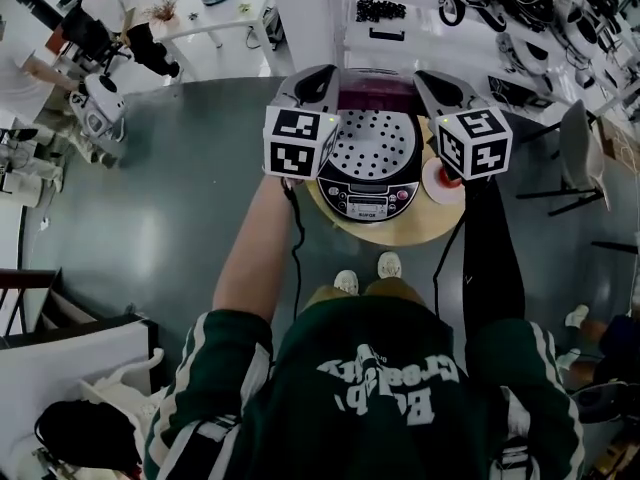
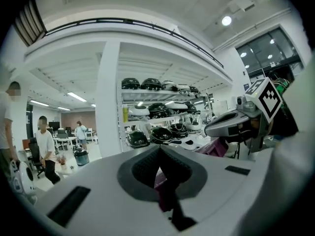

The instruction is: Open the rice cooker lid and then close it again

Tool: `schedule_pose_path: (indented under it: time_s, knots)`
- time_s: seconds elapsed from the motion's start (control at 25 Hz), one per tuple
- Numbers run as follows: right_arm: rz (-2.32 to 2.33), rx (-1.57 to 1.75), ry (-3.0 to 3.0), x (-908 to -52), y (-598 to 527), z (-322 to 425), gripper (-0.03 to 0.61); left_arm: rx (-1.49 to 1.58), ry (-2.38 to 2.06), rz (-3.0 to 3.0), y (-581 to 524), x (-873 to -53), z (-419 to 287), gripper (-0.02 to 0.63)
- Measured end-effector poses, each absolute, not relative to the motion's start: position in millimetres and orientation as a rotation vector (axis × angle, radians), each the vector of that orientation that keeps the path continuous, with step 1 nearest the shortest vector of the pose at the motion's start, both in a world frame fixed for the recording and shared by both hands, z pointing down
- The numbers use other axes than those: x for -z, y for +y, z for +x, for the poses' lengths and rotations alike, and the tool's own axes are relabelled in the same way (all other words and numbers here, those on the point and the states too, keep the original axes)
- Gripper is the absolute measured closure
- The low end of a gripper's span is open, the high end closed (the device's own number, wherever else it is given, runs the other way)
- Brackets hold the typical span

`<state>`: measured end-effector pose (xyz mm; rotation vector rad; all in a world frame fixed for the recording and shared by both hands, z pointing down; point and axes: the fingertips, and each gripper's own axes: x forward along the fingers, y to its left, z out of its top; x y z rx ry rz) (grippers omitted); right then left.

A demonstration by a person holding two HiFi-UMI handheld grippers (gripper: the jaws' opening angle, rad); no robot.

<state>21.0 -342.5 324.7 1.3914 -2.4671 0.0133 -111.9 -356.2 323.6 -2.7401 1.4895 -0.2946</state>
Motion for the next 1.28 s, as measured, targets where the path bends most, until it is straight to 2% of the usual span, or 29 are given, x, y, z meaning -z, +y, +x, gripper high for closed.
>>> schedule_pose_path:
  time_s: [0.36, 1.0, 1.28]
  knots:
    - [1.381, 0.006, -2.458, -358, -310, 18, 0.575, 0.385, 1.503, -2.780, -326, -361, -113, 0.612]
    - [1.255, -0.173, -2.335, -464, -272, 11, 0.574, 0.638, 1.487, -2.911, -284, -468, -112, 0.612]
    - [1.233, -0.251, -2.323, -485, -268, 9, 0.575, 0.628, 1.496, -3.012, -278, -488, -114, 0.612]
